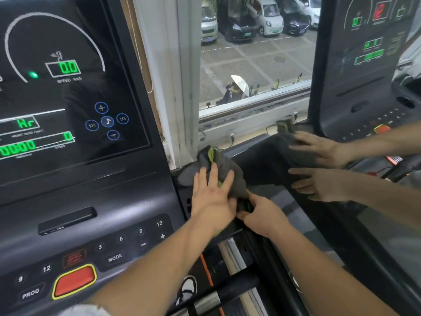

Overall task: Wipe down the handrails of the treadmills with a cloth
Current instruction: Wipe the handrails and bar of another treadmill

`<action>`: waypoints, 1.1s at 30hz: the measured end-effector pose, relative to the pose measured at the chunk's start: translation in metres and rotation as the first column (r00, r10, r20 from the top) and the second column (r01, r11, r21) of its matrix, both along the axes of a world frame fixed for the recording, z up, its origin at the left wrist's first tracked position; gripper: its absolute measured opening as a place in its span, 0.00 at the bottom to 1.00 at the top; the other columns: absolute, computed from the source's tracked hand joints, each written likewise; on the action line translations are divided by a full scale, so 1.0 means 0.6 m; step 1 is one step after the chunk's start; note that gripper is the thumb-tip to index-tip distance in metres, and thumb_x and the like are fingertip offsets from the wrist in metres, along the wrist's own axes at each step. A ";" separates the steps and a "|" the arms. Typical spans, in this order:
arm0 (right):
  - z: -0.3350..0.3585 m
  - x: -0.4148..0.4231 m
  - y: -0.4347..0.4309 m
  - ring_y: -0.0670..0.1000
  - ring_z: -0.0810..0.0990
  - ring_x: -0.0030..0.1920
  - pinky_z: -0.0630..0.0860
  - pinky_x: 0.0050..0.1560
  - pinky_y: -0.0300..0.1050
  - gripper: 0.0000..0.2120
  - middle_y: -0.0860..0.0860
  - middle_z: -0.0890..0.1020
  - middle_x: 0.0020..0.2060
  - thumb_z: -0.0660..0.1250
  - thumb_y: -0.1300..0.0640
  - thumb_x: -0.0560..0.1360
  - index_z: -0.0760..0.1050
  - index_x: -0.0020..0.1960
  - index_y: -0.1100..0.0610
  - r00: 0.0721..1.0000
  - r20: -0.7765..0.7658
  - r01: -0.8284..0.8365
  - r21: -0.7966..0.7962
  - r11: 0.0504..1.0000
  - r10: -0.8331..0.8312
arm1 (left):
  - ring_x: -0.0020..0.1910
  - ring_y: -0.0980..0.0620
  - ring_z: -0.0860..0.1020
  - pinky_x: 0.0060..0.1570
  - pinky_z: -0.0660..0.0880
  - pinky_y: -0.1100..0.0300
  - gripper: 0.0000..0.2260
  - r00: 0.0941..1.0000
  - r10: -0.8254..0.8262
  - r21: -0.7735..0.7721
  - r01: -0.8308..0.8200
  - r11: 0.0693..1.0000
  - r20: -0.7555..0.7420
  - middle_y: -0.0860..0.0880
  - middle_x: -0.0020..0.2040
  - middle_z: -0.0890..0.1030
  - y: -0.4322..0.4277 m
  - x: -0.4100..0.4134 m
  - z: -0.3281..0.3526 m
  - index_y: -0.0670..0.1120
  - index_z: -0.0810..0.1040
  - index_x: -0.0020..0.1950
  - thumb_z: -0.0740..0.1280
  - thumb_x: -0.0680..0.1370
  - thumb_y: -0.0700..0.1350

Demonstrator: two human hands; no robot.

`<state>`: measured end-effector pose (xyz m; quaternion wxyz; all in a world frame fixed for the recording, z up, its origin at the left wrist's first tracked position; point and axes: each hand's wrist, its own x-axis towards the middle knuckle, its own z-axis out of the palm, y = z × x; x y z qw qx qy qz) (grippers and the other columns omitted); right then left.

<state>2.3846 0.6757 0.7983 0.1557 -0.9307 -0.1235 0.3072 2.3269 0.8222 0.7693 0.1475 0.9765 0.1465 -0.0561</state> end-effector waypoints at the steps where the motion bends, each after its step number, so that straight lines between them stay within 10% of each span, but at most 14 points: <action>1: -0.001 0.002 -0.001 0.53 0.81 0.58 0.81 0.57 0.53 0.29 0.45 0.83 0.57 0.68 0.46 0.72 0.69 0.72 0.37 1.000 -0.005 -0.002 0.002 1.000 0.002 | 0.79 0.31 0.54 0.80 0.48 0.38 0.32 0.999 -0.025 -0.016 0.025 1.000 0.032 0.39 0.82 0.56 -0.018 -0.029 0.002 0.57 0.62 0.81 0.59 0.77 0.59; 5: -0.008 0.008 -0.003 0.51 0.82 0.51 0.82 0.53 0.53 0.26 0.43 0.83 0.49 0.66 0.48 0.69 0.72 0.67 0.36 0.999 -0.037 -0.007 0.012 1.000 0.007 | 0.76 0.36 0.64 0.78 0.58 0.40 0.28 0.979 -0.176 0.005 0.176 0.984 0.104 0.41 0.78 0.66 -0.025 -0.099 -0.013 0.51 0.70 0.78 0.59 0.79 0.58; 15: -0.008 0.000 -0.009 0.54 0.75 0.69 0.75 0.65 0.51 0.39 0.47 0.75 0.72 0.67 0.38 0.76 0.54 0.82 0.38 1.000 -0.026 0.009 0.003 1.000 -0.008 | 0.80 0.37 0.55 0.80 0.50 0.43 0.27 0.997 0.066 0.024 -0.067 0.997 0.048 0.43 0.83 0.57 0.046 0.030 -0.013 0.55 0.59 0.83 0.51 0.84 0.60; 20: -0.024 -0.012 -0.034 0.51 0.80 0.61 0.77 0.60 0.48 0.27 0.41 0.82 0.60 0.64 0.48 0.75 0.68 0.73 0.36 0.997 -0.040 0.067 0.139 0.988 -0.062 | 0.79 0.37 0.59 0.80 0.53 0.42 0.27 0.962 -0.261 0.017 0.261 0.965 0.084 0.43 0.82 0.61 0.010 -0.089 -0.018 0.57 0.65 0.80 0.54 0.82 0.63; 24: -0.008 -0.032 -0.070 0.40 0.79 0.51 0.70 0.44 0.21 0.13 0.36 0.81 0.48 0.59 0.58 0.85 0.80 0.57 0.43 0.941 -0.176 0.337 0.384 0.860 -0.291 | 0.82 0.39 0.52 0.81 0.47 0.46 0.26 0.961 -0.265 0.065 0.261 0.963 0.073 0.48 0.84 0.53 0.032 -0.022 -0.018 0.61 0.58 0.82 0.52 0.83 0.60; 29: 0.003 -0.071 -0.139 0.45 0.79 0.50 0.71 0.52 0.41 0.14 0.47 0.83 0.50 0.56 0.48 0.87 0.78 0.49 0.47 0.827 -0.354 0.554 0.387 0.737 -0.436 | 0.81 0.35 0.50 0.80 0.48 0.42 0.22 0.991 -0.128 0.055 0.125 0.991 0.042 0.47 0.84 0.54 -0.025 0.019 -0.024 0.61 0.66 0.79 0.53 0.84 0.59; 33: -0.024 -0.102 -0.199 0.53 0.84 0.53 0.76 0.65 0.56 0.24 0.53 0.87 0.50 0.58 0.36 0.81 0.85 0.48 0.52 0.767 -0.432 0.636 0.419 0.648 -0.474 | 0.80 0.40 0.61 0.80 0.53 0.41 0.19 0.816 -0.546 0.013 0.554 0.832 0.191 0.51 0.76 0.72 -0.136 -0.101 -0.038 0.56 0.78 0.69 0.60 0.80 0.56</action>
